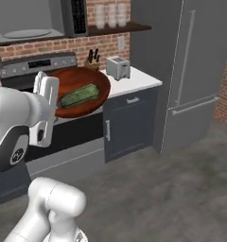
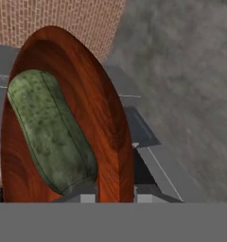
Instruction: Pick the cucumber from the sink and place it in the bowl. Then pick the bowl and place it in the microwave. Then close the microwave door and press the start button.
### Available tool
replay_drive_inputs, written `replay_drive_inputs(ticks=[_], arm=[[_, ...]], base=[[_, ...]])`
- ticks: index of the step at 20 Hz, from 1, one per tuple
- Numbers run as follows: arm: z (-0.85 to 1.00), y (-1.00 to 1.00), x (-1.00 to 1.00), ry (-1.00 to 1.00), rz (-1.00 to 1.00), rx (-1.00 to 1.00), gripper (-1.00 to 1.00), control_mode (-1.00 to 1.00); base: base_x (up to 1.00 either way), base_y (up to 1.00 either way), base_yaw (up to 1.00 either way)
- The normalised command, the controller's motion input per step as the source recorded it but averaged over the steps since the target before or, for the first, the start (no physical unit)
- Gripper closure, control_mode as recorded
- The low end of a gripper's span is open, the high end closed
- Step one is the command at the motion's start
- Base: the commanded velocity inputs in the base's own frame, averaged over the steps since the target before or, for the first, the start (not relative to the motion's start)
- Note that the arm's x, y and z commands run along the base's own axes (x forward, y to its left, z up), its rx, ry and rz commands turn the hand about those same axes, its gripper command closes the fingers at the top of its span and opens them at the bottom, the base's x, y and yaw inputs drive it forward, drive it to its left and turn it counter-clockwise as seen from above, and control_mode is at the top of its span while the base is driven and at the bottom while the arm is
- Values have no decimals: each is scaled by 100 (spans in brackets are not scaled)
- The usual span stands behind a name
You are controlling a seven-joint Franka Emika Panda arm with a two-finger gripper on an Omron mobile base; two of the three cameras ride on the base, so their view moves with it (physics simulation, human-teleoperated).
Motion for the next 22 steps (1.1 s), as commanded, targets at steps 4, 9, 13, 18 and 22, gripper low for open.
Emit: replay_drive_inputs(ticks=[4, 9, 13, 18, 22], arm=[[0, 0, 0, 0, 0, 0, 100, 100], [0, 0, 0, 0, 0, 0, 100, 100], [0, 0, 0, 0, 0, 0, 100, 100], [0, 0, 0, 0, 0, 0, 100, 100], [0, 0, 0, 0, 0, 0, 100, 100]], base=[[33, -81, 65], [29, -74, 69], [24, -68, 71], [13, -81, 60], [11, -91, 37]])
